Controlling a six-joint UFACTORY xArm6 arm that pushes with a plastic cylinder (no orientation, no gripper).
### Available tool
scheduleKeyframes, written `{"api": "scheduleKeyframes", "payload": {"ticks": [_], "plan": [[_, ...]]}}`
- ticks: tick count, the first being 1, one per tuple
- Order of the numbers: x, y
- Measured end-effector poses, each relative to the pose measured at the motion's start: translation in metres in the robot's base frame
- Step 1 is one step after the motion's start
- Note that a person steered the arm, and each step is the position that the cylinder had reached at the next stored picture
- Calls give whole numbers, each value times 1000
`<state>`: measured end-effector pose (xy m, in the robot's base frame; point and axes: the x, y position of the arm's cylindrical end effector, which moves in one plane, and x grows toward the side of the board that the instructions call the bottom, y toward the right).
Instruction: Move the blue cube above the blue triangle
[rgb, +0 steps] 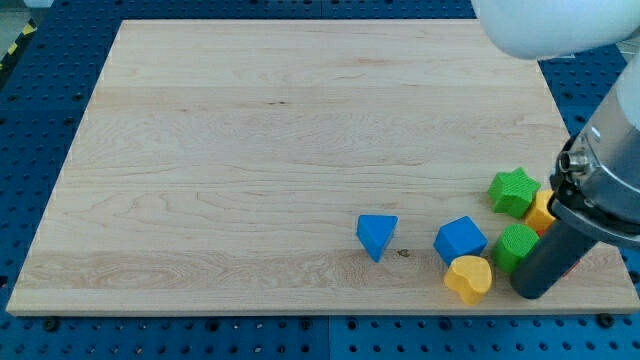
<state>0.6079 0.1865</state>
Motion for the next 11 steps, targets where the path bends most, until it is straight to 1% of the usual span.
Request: {"api": "scheduleKeyframes", "payload": {"ticks": [2, 3, 6, 9, 11], "plan": [[0, -31], [-4, -37], [-40, -39], [-75, -73], [-82, -98]]}}
